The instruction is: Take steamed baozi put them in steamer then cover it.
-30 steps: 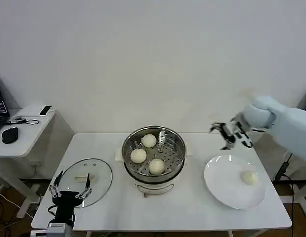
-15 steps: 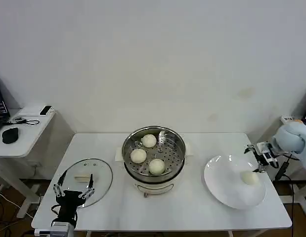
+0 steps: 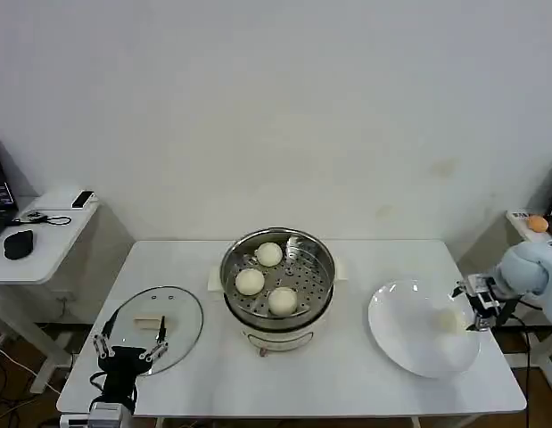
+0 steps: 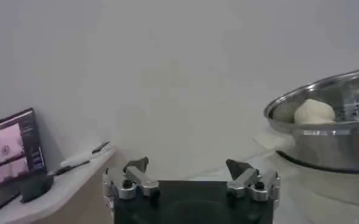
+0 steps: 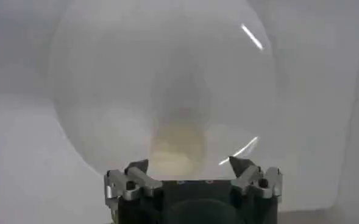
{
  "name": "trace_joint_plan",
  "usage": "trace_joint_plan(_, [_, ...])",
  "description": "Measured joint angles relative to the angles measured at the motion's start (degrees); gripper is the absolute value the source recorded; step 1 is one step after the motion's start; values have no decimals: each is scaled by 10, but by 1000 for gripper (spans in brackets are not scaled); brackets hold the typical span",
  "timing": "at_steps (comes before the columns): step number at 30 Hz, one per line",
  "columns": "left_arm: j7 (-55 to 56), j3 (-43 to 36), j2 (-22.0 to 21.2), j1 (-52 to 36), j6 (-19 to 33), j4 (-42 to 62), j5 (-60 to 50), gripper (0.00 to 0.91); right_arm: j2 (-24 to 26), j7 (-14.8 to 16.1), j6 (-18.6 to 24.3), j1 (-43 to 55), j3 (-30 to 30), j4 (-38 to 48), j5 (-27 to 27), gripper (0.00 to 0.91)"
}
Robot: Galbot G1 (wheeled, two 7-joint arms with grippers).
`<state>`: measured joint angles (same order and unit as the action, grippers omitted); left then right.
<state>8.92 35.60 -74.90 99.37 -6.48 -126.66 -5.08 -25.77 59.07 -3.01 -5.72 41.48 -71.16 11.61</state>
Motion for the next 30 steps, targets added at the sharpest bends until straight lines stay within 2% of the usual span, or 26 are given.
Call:
trace_joint_plan(12, [0,3,-2,1,0,1,0,907,-34,-4,-5,-33,-30,43,18,907])
trace_joint_plan(22, [0,2,-4,0,0,2,-1,907,-51,-2,-10,-48,-43,60,29,715])
trace_joint_plan(30, [0,2,-5,2,0,1,-2,907,-55,1,-13,-52,-48,60,32,655])
